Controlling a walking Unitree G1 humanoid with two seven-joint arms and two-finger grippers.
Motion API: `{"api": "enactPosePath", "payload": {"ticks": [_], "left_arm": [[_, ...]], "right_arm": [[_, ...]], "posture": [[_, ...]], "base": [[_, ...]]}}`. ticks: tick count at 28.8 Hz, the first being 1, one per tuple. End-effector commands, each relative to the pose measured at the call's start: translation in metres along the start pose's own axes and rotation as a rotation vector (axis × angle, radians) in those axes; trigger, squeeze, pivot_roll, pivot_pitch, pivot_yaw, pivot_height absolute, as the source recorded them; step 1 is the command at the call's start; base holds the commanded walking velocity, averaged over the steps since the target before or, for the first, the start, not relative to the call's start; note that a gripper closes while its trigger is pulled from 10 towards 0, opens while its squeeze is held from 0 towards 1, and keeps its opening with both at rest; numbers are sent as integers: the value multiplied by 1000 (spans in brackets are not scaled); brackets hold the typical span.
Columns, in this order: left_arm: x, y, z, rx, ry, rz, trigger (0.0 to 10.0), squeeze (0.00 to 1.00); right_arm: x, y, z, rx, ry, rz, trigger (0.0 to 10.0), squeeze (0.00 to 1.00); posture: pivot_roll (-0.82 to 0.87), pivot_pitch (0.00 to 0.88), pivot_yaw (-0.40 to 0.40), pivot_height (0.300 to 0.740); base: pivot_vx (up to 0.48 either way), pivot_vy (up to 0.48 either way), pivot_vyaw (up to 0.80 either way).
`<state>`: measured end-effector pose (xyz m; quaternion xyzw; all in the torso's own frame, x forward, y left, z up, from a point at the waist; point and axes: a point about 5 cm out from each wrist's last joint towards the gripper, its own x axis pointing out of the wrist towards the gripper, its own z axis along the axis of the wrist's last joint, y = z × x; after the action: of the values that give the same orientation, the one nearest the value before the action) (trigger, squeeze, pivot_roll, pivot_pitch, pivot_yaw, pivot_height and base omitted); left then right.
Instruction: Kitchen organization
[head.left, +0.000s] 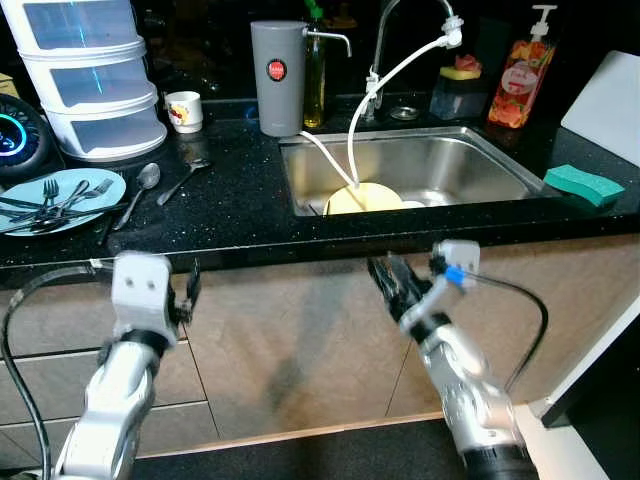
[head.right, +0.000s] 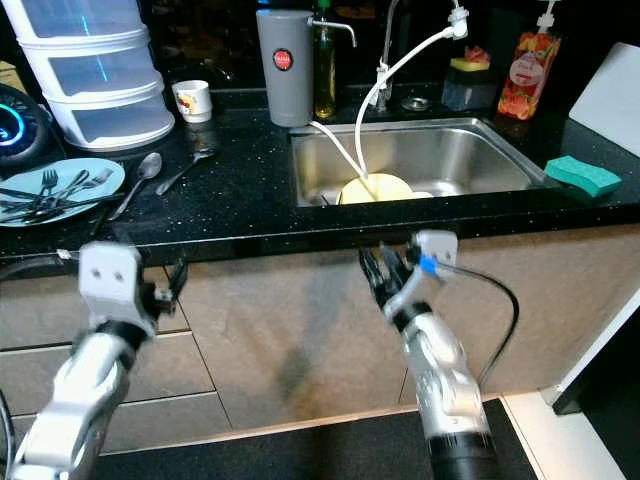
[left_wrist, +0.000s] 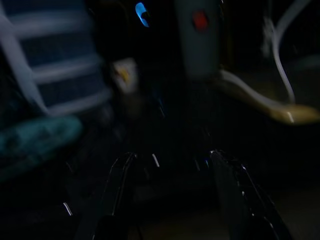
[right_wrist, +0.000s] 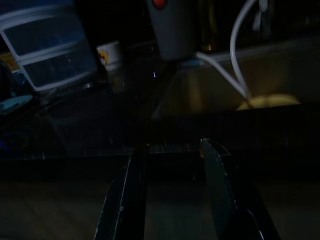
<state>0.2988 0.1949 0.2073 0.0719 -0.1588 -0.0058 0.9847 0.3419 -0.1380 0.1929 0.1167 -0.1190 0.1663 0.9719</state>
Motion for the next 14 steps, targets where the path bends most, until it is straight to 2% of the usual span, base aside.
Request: {"api": "enactPosePath", "payload": {"ticks": [1,4,14], "left_arm": [[-1,8,0,22,26,25,10000,0],[6,13,5,73,39,35,10000,0],[8,15,11,79,52,32,10000,0]], "right_arm": [[0,-2,-2,-19,38,-21,10000,0],[7,-2,2,-34,62,-43,10000,0],[15,7,6,-25,70,-18,10000,0]], "posture": [[55,52,-16,740],[65,55,-20,740],[67,65,-23,740]], "base": [[0,0,0],[0,0,0],[0,0,0]]}}
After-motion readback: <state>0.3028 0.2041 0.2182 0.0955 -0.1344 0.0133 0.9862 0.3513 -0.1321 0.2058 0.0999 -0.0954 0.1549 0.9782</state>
